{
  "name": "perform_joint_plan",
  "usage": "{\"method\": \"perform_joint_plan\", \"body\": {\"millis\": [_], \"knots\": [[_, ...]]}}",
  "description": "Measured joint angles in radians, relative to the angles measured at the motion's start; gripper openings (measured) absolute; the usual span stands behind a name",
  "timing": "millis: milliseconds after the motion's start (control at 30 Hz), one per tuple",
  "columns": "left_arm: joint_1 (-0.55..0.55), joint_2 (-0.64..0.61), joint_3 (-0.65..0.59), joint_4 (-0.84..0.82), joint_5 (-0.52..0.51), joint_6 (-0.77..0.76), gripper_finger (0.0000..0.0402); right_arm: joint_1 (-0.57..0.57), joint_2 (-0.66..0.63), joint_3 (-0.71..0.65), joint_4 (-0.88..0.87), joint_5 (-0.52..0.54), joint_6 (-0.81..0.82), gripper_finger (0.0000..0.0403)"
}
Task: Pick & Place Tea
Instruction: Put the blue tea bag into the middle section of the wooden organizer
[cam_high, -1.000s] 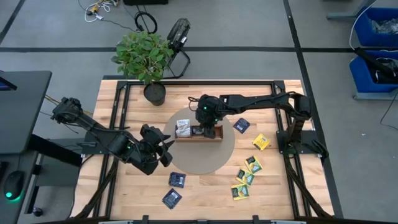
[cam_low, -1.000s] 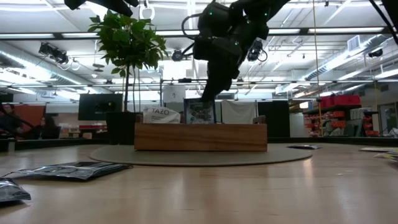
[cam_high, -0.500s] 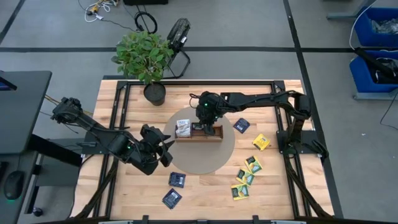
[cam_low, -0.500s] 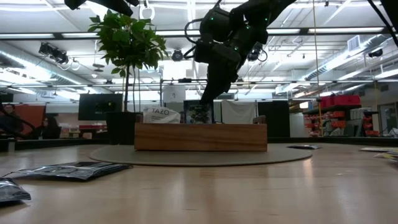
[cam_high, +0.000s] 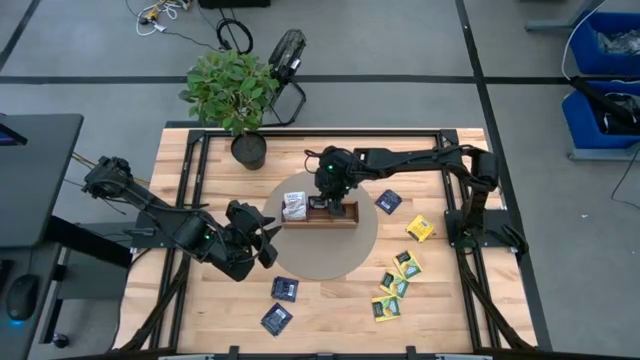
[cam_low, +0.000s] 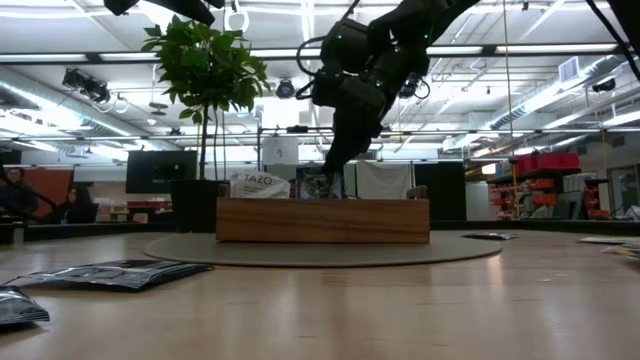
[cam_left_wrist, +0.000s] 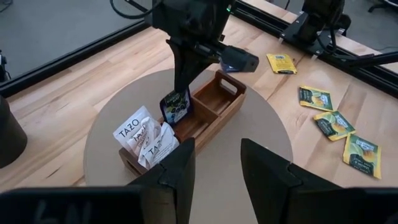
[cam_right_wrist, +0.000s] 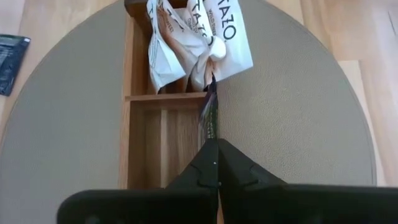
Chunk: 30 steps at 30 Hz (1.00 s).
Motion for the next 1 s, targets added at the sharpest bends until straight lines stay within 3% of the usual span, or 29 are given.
{"method": "perform_joint_plan", "body": {"millis": [667,1000], "knots": [[0.0,0.0,0.0,0.003,-0.009,0.0,0.0133,-0.001,0.026,0.001,-0.016,0.0,-0.01,0.0001],[0.0,0.001,0.0,0.003,-0.009,0.003,0.0133,-0.001,0.028,0.001,-0.019,-0.002,0.017,0.0063]]}}
